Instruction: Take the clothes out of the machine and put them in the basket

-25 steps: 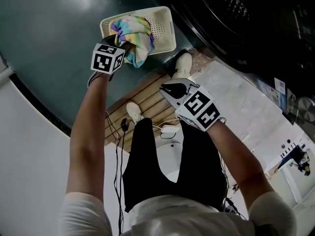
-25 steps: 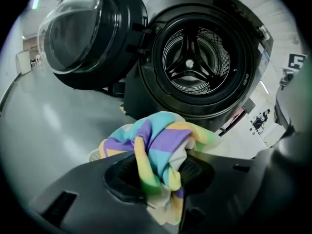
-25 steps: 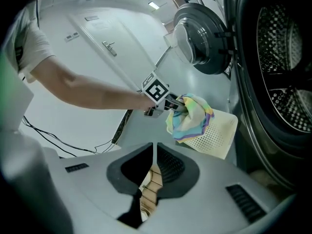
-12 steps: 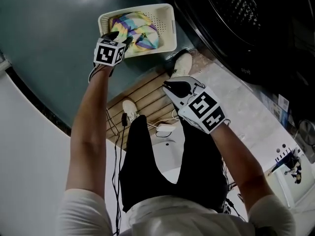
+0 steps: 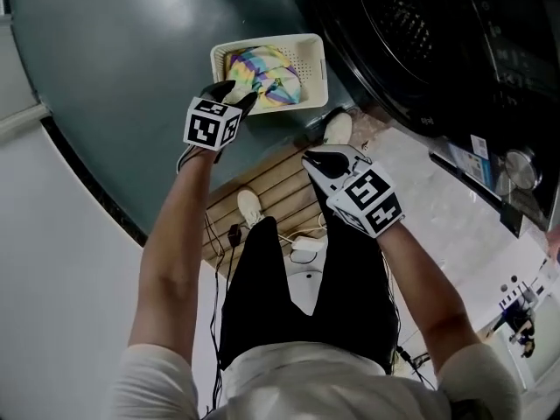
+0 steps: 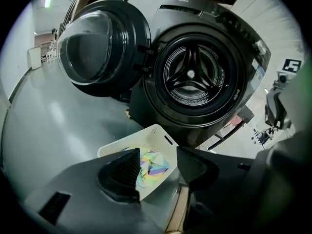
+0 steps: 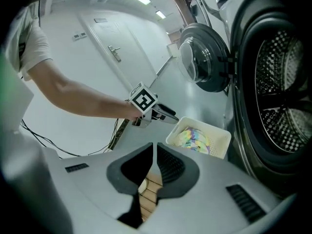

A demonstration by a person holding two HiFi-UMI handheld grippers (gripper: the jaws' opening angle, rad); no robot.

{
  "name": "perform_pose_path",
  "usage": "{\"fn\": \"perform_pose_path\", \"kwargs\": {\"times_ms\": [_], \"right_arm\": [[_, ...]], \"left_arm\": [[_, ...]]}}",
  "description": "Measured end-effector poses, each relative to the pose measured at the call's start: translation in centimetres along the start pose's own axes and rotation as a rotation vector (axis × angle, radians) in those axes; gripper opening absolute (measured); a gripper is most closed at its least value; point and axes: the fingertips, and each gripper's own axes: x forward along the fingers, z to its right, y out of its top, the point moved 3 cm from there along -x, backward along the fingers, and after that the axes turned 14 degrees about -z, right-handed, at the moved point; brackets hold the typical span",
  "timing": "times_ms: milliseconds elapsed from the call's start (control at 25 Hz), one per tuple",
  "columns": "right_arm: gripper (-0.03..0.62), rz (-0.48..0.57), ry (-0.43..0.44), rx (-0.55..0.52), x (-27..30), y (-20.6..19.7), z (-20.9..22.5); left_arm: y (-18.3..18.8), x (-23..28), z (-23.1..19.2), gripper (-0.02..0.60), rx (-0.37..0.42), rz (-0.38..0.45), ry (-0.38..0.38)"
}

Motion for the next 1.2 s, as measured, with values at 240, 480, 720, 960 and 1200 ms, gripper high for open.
{"fn": "perform_pose_path", "kwargs": {"times_ms": [240,480,720,960,1200], "right_arm": [[0.029,0.101,-0.066,-0.006,-3.6,1.7,-3.9],[0.029,0.205,-0.105,-0.015,-7.7,3.8,-8.7],[0.029,0.272,-0.14,-0.042,-11.9,5.1,-14.2],[0.029,0.302,-0.173,-0.065,-15.4,5.6,-18.2],[0.028,0.348,-0.172,-0.086,-19.1,5.7,-22.6]], "left_arm": [[0.0,-9.4,4.2,0.201,0.077,0.082,-0.021],[-1.2,-19.4,9.2,0.137,0.148,0.17,-0.064],[-2.8,-29.3,15.1,0.066,0.213,0.252,-0.101],[-3.8,-37.0,19.9,0.038,0.242,0.33,-0.131],[-5.8,-43.4,23.8,-0.002,0.261,0.379,-0.157]]}}
